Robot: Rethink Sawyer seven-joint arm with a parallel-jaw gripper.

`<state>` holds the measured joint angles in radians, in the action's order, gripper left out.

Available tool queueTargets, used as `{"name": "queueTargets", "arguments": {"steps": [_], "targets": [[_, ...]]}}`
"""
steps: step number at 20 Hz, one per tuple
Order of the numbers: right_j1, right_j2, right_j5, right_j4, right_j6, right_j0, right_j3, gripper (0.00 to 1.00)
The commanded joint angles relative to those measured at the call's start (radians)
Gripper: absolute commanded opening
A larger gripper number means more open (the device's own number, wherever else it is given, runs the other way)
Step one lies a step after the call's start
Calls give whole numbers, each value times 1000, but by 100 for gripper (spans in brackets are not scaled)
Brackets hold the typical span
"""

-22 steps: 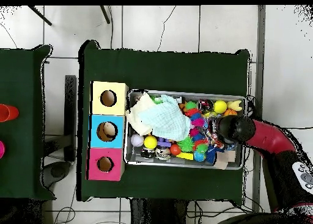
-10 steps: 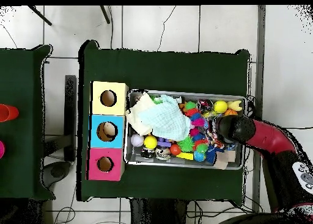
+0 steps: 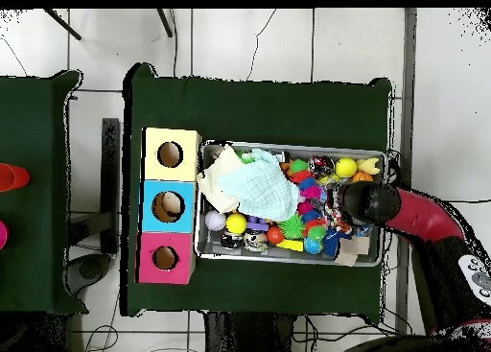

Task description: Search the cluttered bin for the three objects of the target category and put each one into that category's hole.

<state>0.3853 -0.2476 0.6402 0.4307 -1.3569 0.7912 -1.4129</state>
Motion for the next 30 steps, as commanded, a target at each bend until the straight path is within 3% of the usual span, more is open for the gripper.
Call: {"name": "queueTargets", "arguments": {"steps": [1, 9, 16, 25, 30], "targets": [[14, -104, -37, -6, 14, -5, -48, 0], [115, -94, 48, -26, 20, -29, -61, 0], [157, -89, 163, -39, 52, -50, -11, 0], [112, -99, 111, -36, 45, -40, -19, 0], [130, -94, 118, -38, 41, -43, -30, 0]]}}
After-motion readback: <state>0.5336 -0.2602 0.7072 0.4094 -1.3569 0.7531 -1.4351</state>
